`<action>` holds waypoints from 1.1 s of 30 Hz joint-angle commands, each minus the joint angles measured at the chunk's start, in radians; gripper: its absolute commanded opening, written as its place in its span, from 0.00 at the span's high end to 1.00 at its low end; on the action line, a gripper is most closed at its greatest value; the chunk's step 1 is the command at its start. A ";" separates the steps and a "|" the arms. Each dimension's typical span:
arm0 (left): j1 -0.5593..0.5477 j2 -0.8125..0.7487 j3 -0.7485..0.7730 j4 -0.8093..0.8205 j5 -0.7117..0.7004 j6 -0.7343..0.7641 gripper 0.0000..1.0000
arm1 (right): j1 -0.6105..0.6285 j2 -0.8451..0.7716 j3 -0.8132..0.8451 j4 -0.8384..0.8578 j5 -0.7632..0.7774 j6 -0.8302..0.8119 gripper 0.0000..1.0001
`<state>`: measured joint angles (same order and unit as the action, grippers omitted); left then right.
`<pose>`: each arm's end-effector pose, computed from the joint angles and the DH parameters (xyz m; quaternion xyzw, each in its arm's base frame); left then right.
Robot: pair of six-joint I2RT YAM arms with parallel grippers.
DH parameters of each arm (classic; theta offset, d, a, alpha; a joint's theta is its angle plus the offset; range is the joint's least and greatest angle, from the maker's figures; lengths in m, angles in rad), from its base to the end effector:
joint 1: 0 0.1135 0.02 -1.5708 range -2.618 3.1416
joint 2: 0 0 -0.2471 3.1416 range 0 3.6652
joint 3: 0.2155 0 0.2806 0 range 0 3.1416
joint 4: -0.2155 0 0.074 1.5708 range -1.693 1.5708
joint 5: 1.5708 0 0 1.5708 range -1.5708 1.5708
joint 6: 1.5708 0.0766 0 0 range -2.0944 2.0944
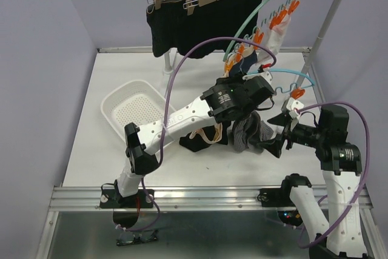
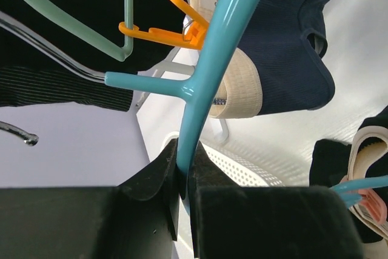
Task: Remove the underwear clipped to the hanger
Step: Remove the underwear from the hanger.
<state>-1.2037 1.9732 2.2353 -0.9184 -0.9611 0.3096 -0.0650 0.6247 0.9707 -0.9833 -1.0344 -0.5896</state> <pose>0.2235 -0.4062 0.3979 0.3978 0.7186 0.2048 0.5323 0.1520 0.0561 0.3401 -0.4162 0.6920 0.2924 0.5123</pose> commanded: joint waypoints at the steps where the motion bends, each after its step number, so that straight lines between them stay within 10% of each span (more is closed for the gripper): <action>1: 0.015 -0.016 0.096 -0.005 -0.036 -0.101 1.00 | 0.004 0.029 0.006 0.109 0.060 0.148 0.02; 17: 0.021 0.012 0.165 -0.068 -0.004 -0.185 1.00 | 0.005 0.122 0.063 0.439 0.172 0.692 0.11; 33: 0.043 0.041 0.213 -0.063 0.033 -0.196 1.00 | 0.186 0.179 -0.012 0.517 0.394 0.745 0.20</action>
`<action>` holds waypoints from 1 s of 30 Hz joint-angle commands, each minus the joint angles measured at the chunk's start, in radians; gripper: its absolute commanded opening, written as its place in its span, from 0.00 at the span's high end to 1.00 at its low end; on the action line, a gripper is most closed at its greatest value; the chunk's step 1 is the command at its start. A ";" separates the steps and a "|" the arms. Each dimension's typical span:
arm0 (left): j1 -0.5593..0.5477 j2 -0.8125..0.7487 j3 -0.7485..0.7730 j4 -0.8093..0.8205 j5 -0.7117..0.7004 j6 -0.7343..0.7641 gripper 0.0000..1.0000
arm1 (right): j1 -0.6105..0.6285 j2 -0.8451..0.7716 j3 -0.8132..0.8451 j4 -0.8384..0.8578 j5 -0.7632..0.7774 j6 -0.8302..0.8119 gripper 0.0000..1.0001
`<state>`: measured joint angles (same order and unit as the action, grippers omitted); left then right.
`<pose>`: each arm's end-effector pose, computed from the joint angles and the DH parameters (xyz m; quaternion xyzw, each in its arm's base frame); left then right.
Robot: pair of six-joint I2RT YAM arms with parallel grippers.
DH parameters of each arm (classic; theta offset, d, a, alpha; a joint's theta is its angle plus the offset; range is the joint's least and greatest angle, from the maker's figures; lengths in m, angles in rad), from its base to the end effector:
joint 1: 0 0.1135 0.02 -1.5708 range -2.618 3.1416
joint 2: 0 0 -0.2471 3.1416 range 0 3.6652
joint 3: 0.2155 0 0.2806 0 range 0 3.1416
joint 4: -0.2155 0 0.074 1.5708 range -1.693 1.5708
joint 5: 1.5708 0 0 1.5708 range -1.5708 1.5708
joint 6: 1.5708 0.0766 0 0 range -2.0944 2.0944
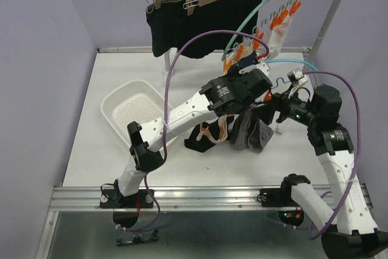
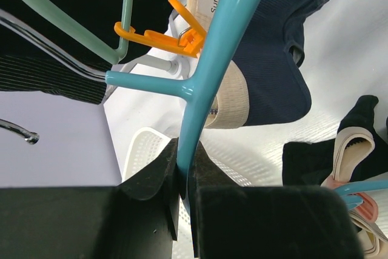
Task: Remove the underwear clipped to the hanger
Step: Remove the underwear from the hanger.
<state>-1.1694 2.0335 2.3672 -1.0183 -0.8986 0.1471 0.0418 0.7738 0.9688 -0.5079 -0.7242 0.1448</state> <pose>0.2364 -0.4036 0.4041 0.3505 0.7577 0.1533 0.5288 0.2232 0.0601 0.3577 -0.1692 0.7659 0.3365 0.5211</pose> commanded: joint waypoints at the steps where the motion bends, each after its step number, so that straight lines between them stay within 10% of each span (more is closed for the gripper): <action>1: 0.010 -0.019 0.081 0.038 -0.029 -0.037 1.00 | 0.122 0.038 -0.007 0.039 0.119 0.010 0.20; 30: 0.051 -0.019 0.084 0.064 0.017 -0.057 1.00 | 0.225 0.190 0.033 0.213 0.368 0.036 0.27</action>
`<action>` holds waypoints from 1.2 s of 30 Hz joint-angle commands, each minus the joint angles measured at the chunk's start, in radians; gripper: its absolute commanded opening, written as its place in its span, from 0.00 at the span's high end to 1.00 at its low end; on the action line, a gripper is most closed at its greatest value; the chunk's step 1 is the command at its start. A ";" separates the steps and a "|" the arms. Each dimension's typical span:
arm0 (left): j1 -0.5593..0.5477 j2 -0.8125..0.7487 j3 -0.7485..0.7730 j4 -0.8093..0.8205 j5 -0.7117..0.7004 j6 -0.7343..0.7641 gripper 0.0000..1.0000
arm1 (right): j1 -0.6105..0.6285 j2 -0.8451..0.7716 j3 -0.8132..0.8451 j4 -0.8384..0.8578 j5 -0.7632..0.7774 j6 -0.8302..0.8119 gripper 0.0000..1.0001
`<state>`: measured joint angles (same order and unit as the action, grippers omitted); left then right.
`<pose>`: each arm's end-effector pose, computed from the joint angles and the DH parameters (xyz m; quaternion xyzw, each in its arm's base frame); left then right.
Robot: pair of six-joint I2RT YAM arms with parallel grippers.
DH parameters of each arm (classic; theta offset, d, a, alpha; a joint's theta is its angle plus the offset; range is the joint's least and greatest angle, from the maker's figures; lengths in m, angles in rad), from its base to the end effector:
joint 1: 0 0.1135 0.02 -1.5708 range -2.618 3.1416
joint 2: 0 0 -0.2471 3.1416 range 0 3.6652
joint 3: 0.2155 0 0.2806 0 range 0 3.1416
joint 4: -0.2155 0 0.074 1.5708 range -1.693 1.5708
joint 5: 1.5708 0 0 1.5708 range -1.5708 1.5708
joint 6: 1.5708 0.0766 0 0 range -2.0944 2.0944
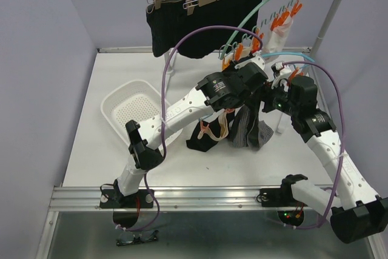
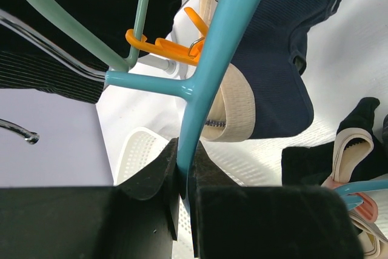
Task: Remove the underwear clipped to the hanger
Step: Remove the underwear from the hanger.
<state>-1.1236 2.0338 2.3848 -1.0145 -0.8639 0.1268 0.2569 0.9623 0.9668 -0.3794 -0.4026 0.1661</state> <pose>0.2534 -0.3937 0.4090 0.3290 0.7693 0.1403 0.5295 0.2700 0.1020 0.3246 -0.1492 0.8039 0.2774 0.5046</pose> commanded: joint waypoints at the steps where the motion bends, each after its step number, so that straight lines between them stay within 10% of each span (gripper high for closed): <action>1: 0.005 -0.020 0.065 0.060 -0.015 -0.036 1.00 | 0.010 0.003 0.035 0.092 0.059 0.015 0.30; 19: 0.007 -0.047 0.024 0.063 0.008 -0.061 1.00 | 0.010 -0.014 0.024 0.114 0.090 -0.011 0.93; 31: 0.008 -0.067 0.007 0.063 -0.004 -0.064 1.00 | 0.002 -0.050 0.048 0.099 0.108 -0.071 0.99; 36: 0.007 -0.084 0.007 0.079 -0.004 -0.056 1.00 | -0.001 -0.033 0.105 0.082 0.074 -0.080 0.79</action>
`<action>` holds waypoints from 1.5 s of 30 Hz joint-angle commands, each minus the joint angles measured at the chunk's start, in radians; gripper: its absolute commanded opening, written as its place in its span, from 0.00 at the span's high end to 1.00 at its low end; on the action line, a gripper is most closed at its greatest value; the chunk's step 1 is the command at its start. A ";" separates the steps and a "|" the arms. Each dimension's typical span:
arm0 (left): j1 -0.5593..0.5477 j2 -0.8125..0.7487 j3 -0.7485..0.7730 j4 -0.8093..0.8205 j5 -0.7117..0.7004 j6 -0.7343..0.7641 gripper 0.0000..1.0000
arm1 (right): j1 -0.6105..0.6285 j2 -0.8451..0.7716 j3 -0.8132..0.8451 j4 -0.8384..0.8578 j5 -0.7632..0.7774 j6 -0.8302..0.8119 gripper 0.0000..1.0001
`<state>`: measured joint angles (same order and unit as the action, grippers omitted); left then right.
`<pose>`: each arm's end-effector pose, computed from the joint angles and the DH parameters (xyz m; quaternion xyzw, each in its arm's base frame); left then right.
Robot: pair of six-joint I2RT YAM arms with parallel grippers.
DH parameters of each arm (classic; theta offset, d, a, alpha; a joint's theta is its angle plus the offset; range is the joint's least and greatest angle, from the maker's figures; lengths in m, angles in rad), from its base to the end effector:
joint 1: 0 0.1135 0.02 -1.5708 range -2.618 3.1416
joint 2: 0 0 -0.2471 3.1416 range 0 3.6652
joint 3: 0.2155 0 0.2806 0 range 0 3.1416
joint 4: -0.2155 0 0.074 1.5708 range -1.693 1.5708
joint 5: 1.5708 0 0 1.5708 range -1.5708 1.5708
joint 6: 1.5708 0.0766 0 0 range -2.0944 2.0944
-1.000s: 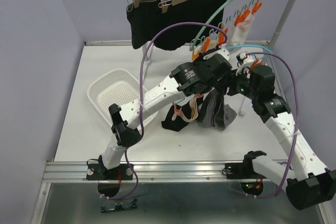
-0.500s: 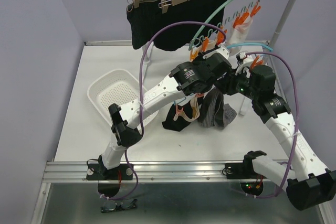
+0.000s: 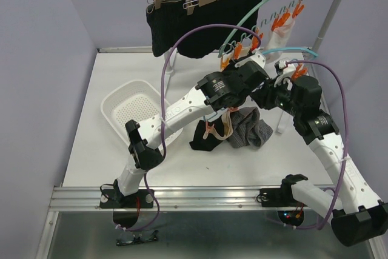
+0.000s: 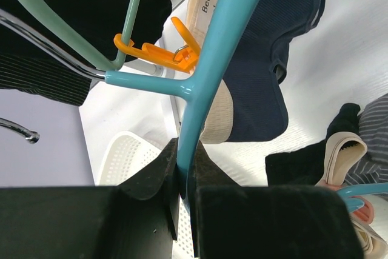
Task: Remove the underwear clipped to the hanger
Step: Remove the underwear from the hanger, then pick up the underwear from the center of the board.
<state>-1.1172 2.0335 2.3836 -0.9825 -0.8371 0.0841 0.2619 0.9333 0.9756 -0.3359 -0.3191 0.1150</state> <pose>0.2563 -0.3960 0.4109 0.3090 0.7762 0.1112 0.5383 0.2688 0.0969 0.3411 -0.1526 0.7836 0.2356 0.5542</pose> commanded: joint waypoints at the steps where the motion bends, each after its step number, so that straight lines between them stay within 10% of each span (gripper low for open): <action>1: 0.002 -0.085 0.006 0.048 -0.034 -0.012 1.00 | -0.006 -0.004 0.098 0.029 -0.026 -0.035 0.63; 9: 0.000 -0.128 -0.093 0.073 -0.033 -0.001 1.00 | -0.023 -0.068 0.051 -0.080 -0.139 -0.182 0.00; 21: 0.002 -0.274 -0.334 0.177 -0.023 0.051 1.00 | -0.118 -0.195 0.078 -0.477 -0.438 -0.592 0.00; 31: 0.000 -0.381 -0.481 0.248 -0.002 0.002 1.00 | -0.118 -0.226 -0.070 -0.825 -0.445 -1.273 0.00; 45: -0.001 -0.515 -0.750 0.343 0.039 -0.006 1.00 | -0.118 -0.162 0.196 -0.982 -0.514 -1.243 0.00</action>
<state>-1.1168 1.5837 1.6688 -0.7242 -0.7856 0.0956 0.1501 0.7650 1.0630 -1.2606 -0.7834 -1.1450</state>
